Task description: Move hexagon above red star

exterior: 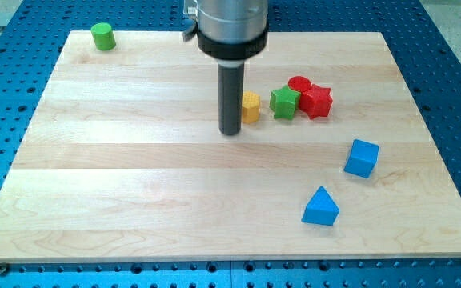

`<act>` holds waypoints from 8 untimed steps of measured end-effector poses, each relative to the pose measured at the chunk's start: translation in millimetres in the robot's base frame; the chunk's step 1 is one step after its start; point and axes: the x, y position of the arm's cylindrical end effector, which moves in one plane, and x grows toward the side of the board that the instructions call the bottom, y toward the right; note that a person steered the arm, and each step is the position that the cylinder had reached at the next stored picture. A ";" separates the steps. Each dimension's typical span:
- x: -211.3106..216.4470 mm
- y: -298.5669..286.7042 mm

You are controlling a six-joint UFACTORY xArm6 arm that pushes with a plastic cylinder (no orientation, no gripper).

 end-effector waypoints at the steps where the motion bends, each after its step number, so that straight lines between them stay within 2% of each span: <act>1: -52.5 6.5; 2: -63.9 15.9; 3: -14.6 -23.9; 4: 16.7 15.4; 6: -68.7 56.8; 7: -96.3 67.5; 8: -81.1 7.1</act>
